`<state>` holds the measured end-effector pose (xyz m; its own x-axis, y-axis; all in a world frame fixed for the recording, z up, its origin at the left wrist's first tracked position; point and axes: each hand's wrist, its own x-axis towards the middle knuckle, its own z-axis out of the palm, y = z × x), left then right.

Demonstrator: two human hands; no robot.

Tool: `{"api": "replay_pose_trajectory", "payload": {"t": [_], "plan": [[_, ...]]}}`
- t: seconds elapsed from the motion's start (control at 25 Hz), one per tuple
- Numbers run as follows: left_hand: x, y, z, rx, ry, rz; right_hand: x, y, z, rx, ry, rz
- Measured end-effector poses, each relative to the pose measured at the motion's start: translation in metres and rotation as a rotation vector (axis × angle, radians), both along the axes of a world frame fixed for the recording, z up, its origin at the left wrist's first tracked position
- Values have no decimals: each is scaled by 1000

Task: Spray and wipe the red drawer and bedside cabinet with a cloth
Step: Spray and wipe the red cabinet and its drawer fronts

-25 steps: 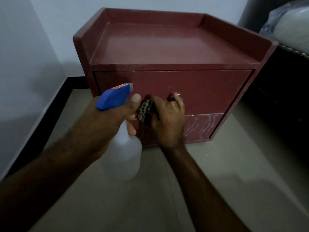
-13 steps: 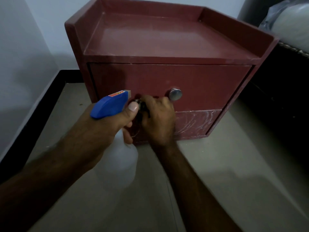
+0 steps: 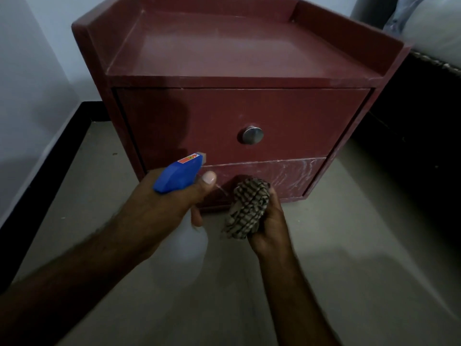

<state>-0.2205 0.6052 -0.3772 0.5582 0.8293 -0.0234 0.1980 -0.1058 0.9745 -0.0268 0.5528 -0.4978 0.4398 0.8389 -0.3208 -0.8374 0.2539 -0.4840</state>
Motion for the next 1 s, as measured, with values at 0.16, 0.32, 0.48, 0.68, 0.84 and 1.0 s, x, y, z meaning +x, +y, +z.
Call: {"api": "replay_pose_trajectory", "payload": {"t": [0.16, 0.32, 0.48, 0.68, 0.84, 1.0], "plan": [[14, -9, -10, -13, 22, -16, 12, -21, -9, 110, 167, 15], [27, -13, -19, -33, 45, -49, 17, -32, -9, 199, 57, 23], [38, -16, -27, -56, 73, -62, 35, -40, -8, 100, -18, 147], [55, -18, -44, -31, 62, -112, 49, -40, -7, -57, 86, 55], [80, -29, -59, -31, 117, -135, 68, -56, -20, -134, 147, -120], [102, -39, -72, -37, 146, -165, 87, -68, -31, -172, 109, -89]]}}
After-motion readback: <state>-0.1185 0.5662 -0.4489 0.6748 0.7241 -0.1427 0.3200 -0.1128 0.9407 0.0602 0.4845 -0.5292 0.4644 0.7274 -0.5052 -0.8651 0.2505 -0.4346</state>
